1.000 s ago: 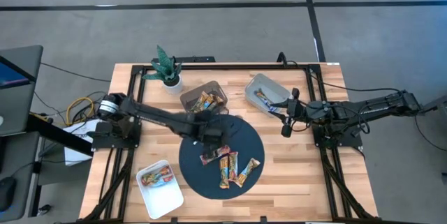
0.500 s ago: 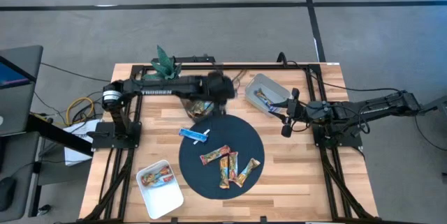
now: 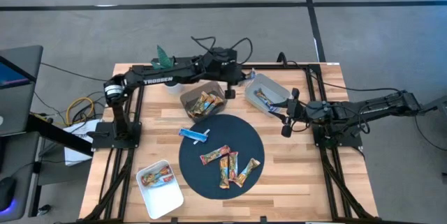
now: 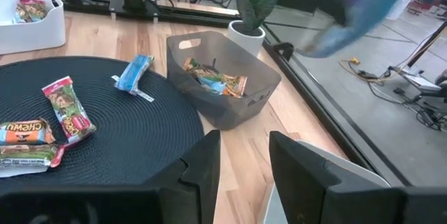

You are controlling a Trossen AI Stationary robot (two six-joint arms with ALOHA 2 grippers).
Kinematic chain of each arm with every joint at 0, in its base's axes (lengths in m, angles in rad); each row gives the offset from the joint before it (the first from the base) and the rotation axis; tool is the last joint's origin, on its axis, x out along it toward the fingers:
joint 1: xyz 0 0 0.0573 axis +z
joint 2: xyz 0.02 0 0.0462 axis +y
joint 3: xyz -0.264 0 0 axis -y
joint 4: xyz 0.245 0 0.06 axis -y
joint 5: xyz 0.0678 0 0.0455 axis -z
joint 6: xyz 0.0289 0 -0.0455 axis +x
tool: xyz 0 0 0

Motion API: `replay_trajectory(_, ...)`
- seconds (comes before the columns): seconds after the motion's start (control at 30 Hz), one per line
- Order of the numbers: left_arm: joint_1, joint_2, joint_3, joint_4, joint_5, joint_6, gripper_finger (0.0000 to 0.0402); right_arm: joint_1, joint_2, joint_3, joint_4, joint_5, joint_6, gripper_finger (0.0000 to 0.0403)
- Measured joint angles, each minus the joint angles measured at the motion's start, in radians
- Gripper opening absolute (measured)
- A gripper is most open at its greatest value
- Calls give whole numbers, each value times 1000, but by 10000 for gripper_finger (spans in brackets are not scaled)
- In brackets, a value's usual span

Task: Pick and place Granola Bars by type
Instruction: Put the blue granola bar into the gray bin

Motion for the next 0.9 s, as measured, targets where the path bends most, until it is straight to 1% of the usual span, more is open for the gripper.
replay_trajectory(0.03, -1, 14, 3, 40, 6, 14, 22, 0, 5, 0, 0, 0, 0, 118)
replay_trajectory(0.1, -2, 26, -1, 42, 12, 19, 22, 0, 12, 0, -3, -1, -6, 118)
replay_trajectory(0.17, -2, 60, 3, 117, 11, 19, 22, 0, 24, 0, 3, 0, -17, 118)
replay_trajectory(0.23, -2, 86, 1, 134, 13, 5, 22, -1, 37, -1, 0, -1, -24, 118)
replay_trajectory(0.27, -2, 106, 1, 182, 11, -6, 22, -1, 46, 0, 8, 0, -24, 118)
replay_trajectory(0.33, -4, 144, 0, 221, 12, -30, 22, -4, 51, -1, 3, -1, -38, 118)
replay_trajectory(0.43, -5, 195, 0, 319, -8, -61, 22, 0, 55, 0, 6, 0, -43, 118)
replay_trajectory(0.5, -5, 211, 0, 337, -25, -78, 22, 1, 54, 0, 8, -1, -43, 118)
replay_trajectory(0.53, -5, 226, 1, 377, -36, -81, 22, 3, 54, 0, 8, -1, -42, 118)
replay_trajectory(0.63, -2, 235, -1, 378, -44, -90, 23, 13, 54, 0, 7, -2, -42, 118)
replay_trajectory(0.73, -1, 233, 1, 391, -31, -93, 23, 22, 53, 0, 5, -1, -42, 118)
replay_trajectory(0.9, -1, 233, 1, 389, 50, -89, 23, 44, 53, 0, 7, 1, -42, 118)
